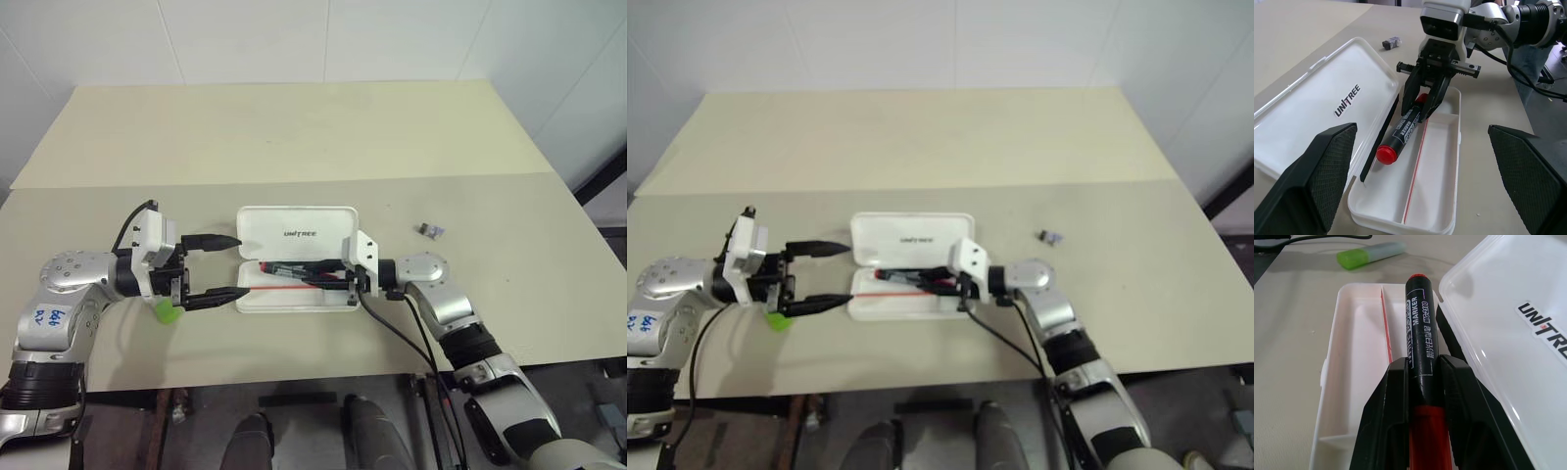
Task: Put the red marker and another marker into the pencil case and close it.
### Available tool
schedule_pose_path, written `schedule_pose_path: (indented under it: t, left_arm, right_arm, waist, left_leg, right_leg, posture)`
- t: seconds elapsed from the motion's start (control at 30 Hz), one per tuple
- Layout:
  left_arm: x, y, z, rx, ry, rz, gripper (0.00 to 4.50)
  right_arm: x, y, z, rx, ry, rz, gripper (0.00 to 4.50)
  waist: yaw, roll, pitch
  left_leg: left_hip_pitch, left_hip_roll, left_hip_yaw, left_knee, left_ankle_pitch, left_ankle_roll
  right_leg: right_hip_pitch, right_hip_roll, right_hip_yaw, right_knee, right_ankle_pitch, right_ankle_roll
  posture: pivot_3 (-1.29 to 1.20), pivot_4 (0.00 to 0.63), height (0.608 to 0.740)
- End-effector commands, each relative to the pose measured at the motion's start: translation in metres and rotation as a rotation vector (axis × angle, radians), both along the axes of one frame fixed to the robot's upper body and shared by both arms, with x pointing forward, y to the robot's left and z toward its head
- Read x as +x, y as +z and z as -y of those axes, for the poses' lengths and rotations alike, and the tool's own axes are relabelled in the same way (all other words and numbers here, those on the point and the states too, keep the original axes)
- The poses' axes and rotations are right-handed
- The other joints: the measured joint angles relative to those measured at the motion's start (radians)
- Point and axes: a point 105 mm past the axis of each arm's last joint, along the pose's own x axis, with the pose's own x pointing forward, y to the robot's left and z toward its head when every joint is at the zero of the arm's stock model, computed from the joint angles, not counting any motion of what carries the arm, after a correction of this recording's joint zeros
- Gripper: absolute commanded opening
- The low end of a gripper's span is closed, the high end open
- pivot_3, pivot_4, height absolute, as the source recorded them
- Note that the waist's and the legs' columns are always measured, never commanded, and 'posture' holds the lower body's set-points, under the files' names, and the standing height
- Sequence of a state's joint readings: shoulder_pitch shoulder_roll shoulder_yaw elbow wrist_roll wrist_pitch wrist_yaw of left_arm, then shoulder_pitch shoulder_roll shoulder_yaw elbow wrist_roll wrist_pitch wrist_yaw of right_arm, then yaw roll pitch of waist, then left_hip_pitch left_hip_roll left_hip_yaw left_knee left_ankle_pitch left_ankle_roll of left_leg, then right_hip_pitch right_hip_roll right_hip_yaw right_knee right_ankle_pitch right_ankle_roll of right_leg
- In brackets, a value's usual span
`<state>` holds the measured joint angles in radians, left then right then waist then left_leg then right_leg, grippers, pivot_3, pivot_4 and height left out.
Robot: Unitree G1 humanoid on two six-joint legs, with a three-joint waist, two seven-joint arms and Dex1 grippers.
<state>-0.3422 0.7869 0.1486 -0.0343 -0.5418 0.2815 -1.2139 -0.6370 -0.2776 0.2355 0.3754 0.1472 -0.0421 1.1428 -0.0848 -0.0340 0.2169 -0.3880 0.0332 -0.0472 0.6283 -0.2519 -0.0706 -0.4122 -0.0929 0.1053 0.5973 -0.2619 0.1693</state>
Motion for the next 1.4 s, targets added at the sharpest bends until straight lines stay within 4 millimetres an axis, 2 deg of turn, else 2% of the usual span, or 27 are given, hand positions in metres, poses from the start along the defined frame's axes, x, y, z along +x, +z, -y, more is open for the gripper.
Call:
schedule_pose_path:
  t: [0.03,0.43,0.6,0.93,1.1,1.3,1.4]
  left_arm:
    - [-0.002,0.009,0.005,0.013,-0.016,0.063,4.50]
    - [-0.001,0.010,0.004,0.021,-0.017,0.073,4.50]
    - [-0.001,0.010,0.004,0.019,-0.016,0.075,4.50]
    - [-0.001,0.009,0.004,0.012,-0.014,0.078,4.50]
    - [-0.001,0.008,0.004,0.010,-0.015,0.080,4.50]
    - [0.000,0.009,0.006,0.009,-0.017,0.085,4.50]
    - [0.000,0.009,0.007,0.006,-0.016,0.086,4.50]
  right_arm:
    - [-0.006,0.007,-0.007,0.018,0.029,0.036,0.60]
    - [-0.002,0.009,-0.009,-0.127,0.087,0.203,0.60]
    - [-0.001,0.012,-0.013,-0.128,0.086,0.228,0.60]
    - [0.005,0.002,-0.008,-0.187,0.048,0.257,0.60]
    - [0.005,0.004,-0.008,-0.188,0.052,0.289,2.38]
    - [0.000,0.016,-0.013,-0.138,0.067,0.307,4.49]
    - [-0.008,0.029,-0.016,-0.061,0.091,0.284,4.49]
  waist:
    - [0.000,0.000,0.000]
    - [0.000,0.000,0.000]
    - [0.000,0.000,0.000]
    - [0.000,0.000,0.000]
    - [0.000,0.000,0.000]
    - [0.000,0.000,0.000]
    - [0.000,0.000,0.000]
  left_leg:
    - [0.000,0.000,0.000,0.000,0.000,0.000]
    - [0.000,0.000,0.000,0.000,0.000,0.000]
    - [0.000,0.000,0.000,0.000,0.000,0.000]
    - [0.000,0.000,0.000,0.000,0.000,0.000]
    - [0.000,0.000,0.000,0.000,0.000,0.000]
    - [0.000,0.000,0.000,-0.001,0.000,0.000]
    - [0.000,0.000,0.000,-0.002,0.000,0.000]
  right_leg:
    - [0.000,0.000,0.000,0.000,0.000,0.000]
    - [0.000,0.000,0.000,-0.001,0.000,0.000]
    - [0.000,0.000,0.000,-0.001,0.000,0.000]
    - [0.000,0.000,0.000,-0.001,0.000,0.000]
    - [0.000,0.000,0.000,-0.001,0.000,0.000]
    - [0.000,0.000,0.000,-0.001,0.000,0.000]
    - [0.000,0.000,0.000,-0.002,0.000,0.000]
  posture:
    - [0.00,0.150,0.740]
    - [0.00,0.150,0.740]
    - [0.00,0.150,0.740]
    - [0.00,0.150,0.740]
    - [0.00,0.150,0.740]
    - [0.00,0.150,0.740]
    - [0.00,0.150,0.740]
